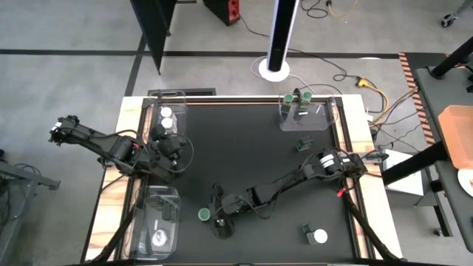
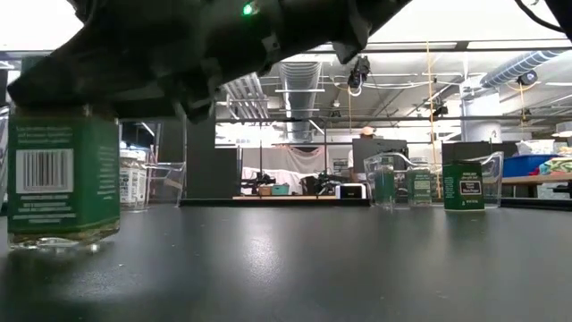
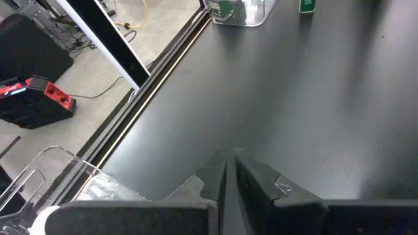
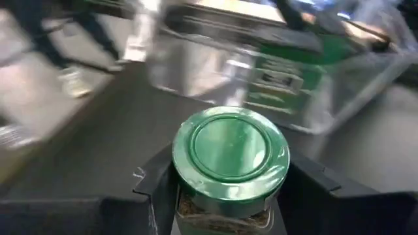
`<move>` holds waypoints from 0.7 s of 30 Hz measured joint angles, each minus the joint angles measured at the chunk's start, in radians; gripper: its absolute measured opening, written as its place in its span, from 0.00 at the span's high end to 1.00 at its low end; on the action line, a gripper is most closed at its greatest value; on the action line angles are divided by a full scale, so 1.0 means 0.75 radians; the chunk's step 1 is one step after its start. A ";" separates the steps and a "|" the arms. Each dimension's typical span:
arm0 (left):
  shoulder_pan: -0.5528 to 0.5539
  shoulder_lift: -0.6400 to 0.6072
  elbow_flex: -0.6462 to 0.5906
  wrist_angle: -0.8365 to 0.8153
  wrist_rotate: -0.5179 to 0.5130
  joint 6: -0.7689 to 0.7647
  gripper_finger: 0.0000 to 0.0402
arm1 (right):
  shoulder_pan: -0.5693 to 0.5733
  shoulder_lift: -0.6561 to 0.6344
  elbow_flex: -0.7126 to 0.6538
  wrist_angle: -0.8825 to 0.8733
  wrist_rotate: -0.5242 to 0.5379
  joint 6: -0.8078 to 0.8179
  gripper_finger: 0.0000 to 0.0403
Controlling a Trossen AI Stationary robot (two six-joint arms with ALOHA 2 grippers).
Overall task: Sort spices by type
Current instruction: Put the green seasoning bottle into the top right transparent bin
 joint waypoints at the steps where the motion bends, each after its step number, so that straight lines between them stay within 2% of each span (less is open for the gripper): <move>1: 0.000 0.000 0.000 0.000 0.000 0.000 0.96 | 0.000 -0.020 -0.002 -0.030 -0.048 -0.021 0.52; 4: 0.000 0.000 0.000 0.001 0.000 -0.001 0.96 | -0.014 -0.098 -0.003 -0.138 -0.221 -0.108 0.52; 9: 0.000 0.000 0.000 0.000 0.000 0.027 0.96 | -0.058 -0.222 -0.001 -0.241 -0.642 -0.182 0.52; 11: 0.000 -0.001 0.000 0.000 0.001 0.034 0.96 | -0.066 -0.256 -0.003 -0.269 -0.714 -0.208 0.52; 14: 0.000 -0.001 0.000 -0.001 0.001 0.034 0.96 | -0.068 -0.313 -0.005 -0.342 -0.679 -0.254 0.52; 18: 0.000 -0.001 0.000 0.002 -0.086 0.035 0.96 | -0.073 -0.409 -0.009 -0.523 -0.442 -0.303 0.52; 21: 0.000 -0.001 0.000 0.004 -0.158 0.036 0.96 | -0.100 -0.485 -0.065 -0.580 -0.427 -0.317 0.52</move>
